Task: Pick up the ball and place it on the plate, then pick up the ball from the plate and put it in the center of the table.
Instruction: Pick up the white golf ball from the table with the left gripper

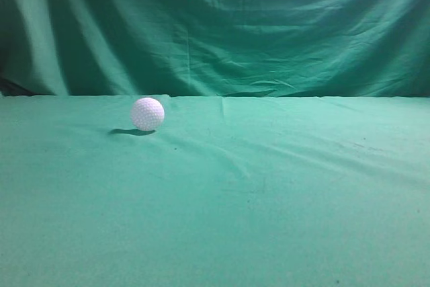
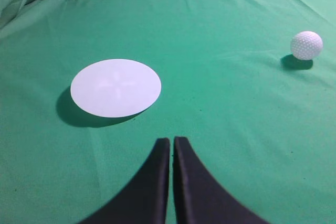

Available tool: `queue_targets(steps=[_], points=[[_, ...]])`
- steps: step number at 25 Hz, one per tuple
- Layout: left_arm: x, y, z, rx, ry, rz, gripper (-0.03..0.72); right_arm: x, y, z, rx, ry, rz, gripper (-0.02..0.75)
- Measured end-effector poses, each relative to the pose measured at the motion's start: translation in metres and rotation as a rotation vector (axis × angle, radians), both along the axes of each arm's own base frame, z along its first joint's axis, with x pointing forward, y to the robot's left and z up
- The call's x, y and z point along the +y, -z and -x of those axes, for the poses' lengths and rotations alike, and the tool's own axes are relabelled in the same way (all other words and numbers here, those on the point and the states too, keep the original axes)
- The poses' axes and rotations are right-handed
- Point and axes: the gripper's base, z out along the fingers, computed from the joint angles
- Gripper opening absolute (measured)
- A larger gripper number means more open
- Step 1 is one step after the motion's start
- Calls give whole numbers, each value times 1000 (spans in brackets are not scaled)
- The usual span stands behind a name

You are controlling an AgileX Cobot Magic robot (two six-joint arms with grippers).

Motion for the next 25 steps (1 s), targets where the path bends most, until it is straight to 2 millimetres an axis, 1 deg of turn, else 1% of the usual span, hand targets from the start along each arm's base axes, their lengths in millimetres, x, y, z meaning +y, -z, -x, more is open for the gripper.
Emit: queue_targets(steps=[25], points=[[0, 0, 0, 0, 0, 0, 0, 0, 0, 0, 0, 0, 0, 0]])
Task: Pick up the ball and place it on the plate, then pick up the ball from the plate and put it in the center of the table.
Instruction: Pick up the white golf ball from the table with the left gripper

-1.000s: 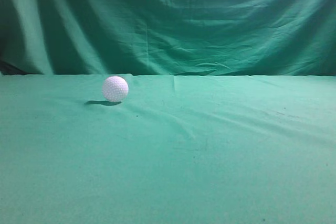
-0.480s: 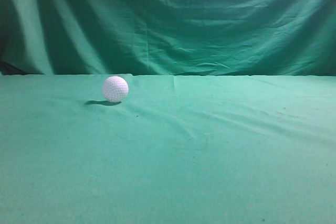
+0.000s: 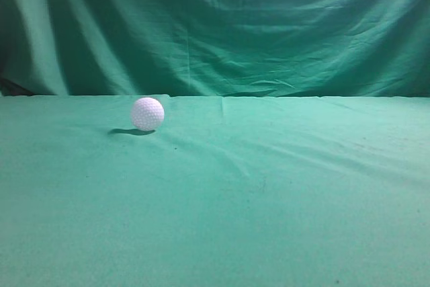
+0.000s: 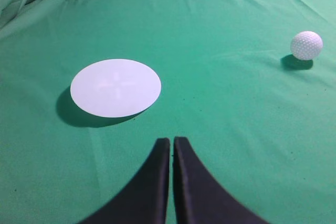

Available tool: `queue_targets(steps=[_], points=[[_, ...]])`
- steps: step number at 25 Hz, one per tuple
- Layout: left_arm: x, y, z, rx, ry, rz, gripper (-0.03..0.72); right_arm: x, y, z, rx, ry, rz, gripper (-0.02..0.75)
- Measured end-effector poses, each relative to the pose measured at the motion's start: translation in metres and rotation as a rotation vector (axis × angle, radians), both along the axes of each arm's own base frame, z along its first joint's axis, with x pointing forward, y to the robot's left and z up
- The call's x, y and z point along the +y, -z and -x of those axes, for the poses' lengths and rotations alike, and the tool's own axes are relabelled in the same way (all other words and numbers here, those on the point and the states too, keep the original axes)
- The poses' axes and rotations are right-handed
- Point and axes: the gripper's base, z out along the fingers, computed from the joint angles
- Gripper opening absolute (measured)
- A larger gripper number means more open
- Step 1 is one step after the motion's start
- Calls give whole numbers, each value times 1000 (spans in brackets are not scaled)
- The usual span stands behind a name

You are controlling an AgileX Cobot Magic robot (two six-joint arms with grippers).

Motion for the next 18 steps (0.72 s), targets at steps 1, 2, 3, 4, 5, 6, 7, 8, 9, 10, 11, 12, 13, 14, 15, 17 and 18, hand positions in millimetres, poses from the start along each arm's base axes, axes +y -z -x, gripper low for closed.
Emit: queue_targets(steps=[1, 2, 3, 4, 5, 6, 7, 8, 9, 10, 11, 12, 13, 14, 15, 17, 18], points=[[0, 0, 0, 0, 0, 0, 0, 0, 0, 0, 0, 0, 0, 0], [0, -1, 0, -10, 0, 1, 0, 0, 0, 0, 0, 0, 0, 0], [0, -2, 0, -21, -1, 9, 0, 0, 0, 0, 0, 0, 0, 0], [-1, -8, -2, -90, -4, 84, 0, 0, 0, 0, 0, 0, 0, 0], [-2, -13, -3, -141, -8, 134, 0, 0, 0, 0, 0, 0, 0, 0], [-1, -17, -3, -182, -13, 172, 0, 0, 0, 0, 0, 0, 0, 0], [-1, -21, -3, -224, -19, 206, 0, 0, 0, 0, 0, 0, 0, 0], [-1, -24, -3, -252, -23, 222, 0, 0, 0, 0, 0, 0, 0, 0], [0, -26, -3, -274, -27, 235, 0, 0, 0, 0, 0, 0, 0, 0], [0, -27, -3, -283, -28, 240, 0, 0, 0, 0, 0, 0, 0, 0], [0, -27, -3, -288, -28, 240, 0, 0, 0, 0, 0, 0, 0, 0], [0, -27, -3, -290, -29, 241, 0, 0, 0, 0, 0, 0, 0, 0], [0, -28, -3, -296, -30, 241, 0, 0, 0, 0, 0, 0, 0, 0], [1, -29, -3, -310, -31, 242, 0, 0, 0, 0, 0, 0, 0, 0], [1, -31, -3, -332, -34, 250, 0, 0, 0, 0, 0, 0, 0, 0], [3, -38, -2, -404, -50, 326, 0, 0, 0, 0, 0, 0, 0, 0], [4, -40, -2, -426, -55, 360, 0, 0, 0, 0, 0, 0, 0, 0]])
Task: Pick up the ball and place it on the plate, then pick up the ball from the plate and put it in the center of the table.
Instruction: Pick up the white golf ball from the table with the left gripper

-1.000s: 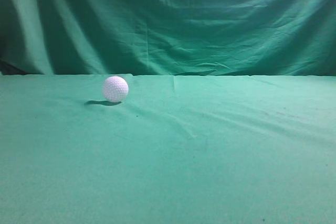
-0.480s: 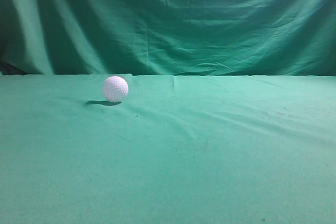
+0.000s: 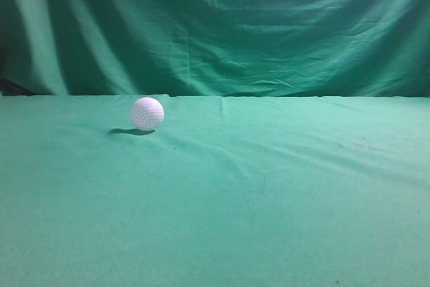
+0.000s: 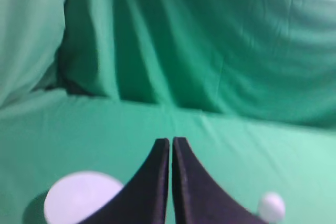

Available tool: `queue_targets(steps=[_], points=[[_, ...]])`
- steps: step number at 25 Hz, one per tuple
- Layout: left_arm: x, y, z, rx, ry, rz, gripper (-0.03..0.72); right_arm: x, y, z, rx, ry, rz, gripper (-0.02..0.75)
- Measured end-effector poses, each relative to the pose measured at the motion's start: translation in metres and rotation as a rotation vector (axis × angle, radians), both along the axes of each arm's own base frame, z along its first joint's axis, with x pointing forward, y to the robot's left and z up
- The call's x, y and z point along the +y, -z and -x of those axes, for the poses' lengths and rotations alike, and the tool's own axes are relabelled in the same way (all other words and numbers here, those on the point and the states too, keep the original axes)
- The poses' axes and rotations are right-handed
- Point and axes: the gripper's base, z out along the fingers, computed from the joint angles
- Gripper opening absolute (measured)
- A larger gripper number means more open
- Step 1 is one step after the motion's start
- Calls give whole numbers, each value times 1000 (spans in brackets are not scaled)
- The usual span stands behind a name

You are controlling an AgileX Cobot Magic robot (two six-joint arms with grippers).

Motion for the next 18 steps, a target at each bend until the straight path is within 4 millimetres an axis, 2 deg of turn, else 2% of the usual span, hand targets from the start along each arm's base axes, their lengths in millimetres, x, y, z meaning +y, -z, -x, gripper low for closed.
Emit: queue_targets(steps=[2, 5, 10, 14, 18], points=[[-1, -6, 1, 8, 17, 42, 0, 0, 0, 0, 0, 0, 0, 0], [-5, -33, 8, 59, 62, 28, 0, 0, 0, 0, 0, 0, 0, 0], [-12, -62, 6, 277, 131, -108, 0, 0, 0, 0, 0, 0, 0, 0], [-14, -69, 3, 303, 156, -171, 0, 0, 0, 0, 0, 0, 0, 0], [-14, -70, 4, 298, 168, -159, 0, 0, 0, 0, 0, 0, 0, 0]])
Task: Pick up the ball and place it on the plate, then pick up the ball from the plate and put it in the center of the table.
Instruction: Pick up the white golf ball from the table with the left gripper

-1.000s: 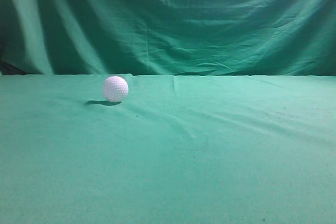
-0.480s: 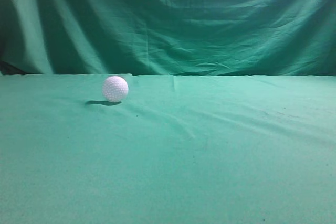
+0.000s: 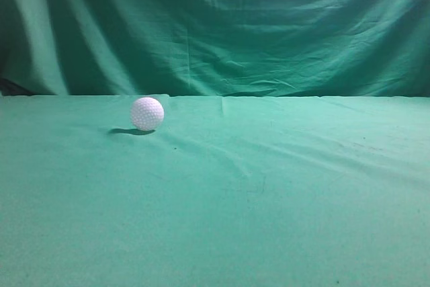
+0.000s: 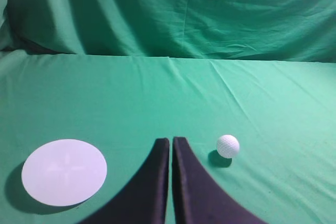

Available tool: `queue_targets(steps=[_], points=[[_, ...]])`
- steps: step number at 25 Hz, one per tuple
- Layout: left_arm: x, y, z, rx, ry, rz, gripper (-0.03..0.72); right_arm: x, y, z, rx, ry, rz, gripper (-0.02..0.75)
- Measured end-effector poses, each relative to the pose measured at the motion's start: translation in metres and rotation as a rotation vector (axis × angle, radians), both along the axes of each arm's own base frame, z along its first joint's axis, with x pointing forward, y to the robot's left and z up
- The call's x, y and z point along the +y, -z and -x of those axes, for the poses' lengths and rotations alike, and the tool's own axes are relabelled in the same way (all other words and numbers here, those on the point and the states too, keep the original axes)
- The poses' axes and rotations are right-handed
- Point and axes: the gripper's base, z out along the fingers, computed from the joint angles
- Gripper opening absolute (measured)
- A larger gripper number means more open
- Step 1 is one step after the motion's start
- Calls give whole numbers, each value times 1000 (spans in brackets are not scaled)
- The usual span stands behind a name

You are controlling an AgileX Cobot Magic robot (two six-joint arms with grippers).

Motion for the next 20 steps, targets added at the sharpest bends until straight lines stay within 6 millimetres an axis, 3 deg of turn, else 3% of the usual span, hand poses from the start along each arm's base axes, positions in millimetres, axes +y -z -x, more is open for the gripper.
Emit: queue_targets(steps=[4, 7, 13, 20], points=[[-4, -13, -3, 54, 37, 13, 0, 0, 0, 0, 0, 0, 0, 0], [-9, -20, -15, 209, 100, -69, 0, 0, 0, 0, 0, 0, 0, 0], [-23, -14, -52, 441, 265, -226, 0, 0, 0, 0, 0, 0, 0, 0], [-60, -15, -105, 598, 459, -322, 0, 0, 0, 0, 0, 0, 0, 0]])
